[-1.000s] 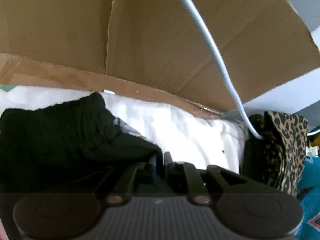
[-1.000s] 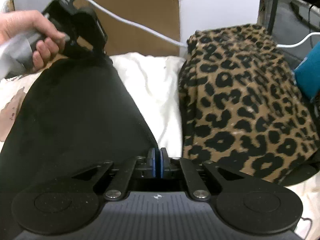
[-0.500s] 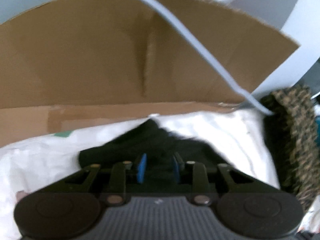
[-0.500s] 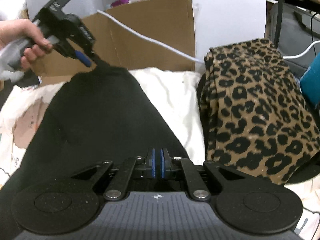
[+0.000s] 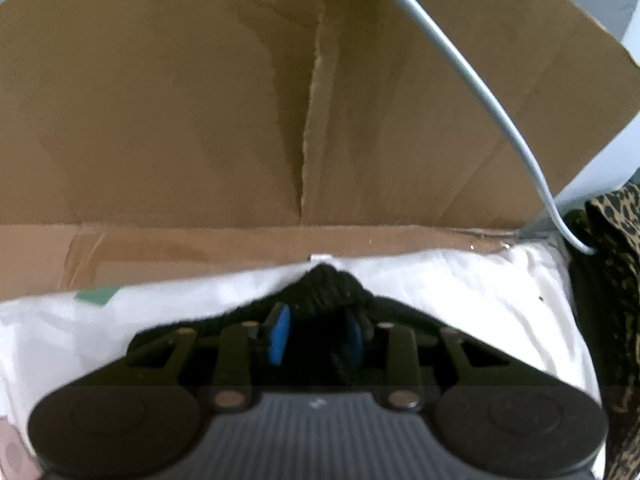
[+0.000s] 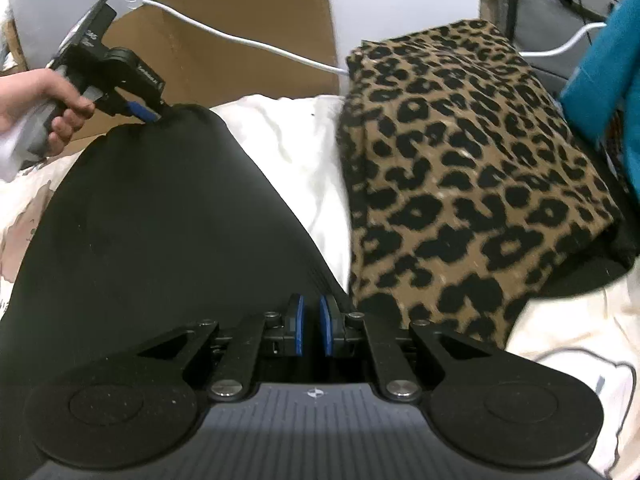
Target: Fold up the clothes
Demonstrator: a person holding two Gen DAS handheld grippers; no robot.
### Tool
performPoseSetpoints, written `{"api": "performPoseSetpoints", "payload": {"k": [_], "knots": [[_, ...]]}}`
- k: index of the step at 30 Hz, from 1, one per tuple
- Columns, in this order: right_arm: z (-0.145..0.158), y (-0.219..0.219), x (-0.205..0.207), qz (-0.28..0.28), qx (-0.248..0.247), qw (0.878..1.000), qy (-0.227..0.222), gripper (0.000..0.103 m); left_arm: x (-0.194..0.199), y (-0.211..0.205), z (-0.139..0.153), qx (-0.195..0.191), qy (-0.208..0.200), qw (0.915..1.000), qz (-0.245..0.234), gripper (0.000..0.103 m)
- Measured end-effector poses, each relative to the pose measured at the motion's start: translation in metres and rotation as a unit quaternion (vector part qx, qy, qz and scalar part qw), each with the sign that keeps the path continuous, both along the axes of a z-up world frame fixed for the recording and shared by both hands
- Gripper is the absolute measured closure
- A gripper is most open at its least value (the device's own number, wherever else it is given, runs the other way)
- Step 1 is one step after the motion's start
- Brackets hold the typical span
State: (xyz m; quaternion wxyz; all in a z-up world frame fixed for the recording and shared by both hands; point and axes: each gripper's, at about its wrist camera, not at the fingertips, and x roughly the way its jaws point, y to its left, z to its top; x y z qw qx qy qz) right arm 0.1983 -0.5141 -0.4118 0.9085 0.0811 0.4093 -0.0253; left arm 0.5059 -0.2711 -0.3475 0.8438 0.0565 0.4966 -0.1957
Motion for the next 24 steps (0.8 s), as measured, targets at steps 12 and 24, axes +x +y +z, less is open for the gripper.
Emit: {"api": "performPoseSetpoints", "payload": {"k": [12,24], "knots": [[0.002,-0.001,-0.025,0.007,0.0,1.0,0.004,0.081,0.008,0.035,0.071,-0.027,0.004,0.999,-0.036,0.067],[0.0,0.013,-0.028,0.019,0.007,1.0,-0.004,0.073,-0.032,0.057,0.034,0.002,0.061,0.9941,-0.09,0.069]]}}
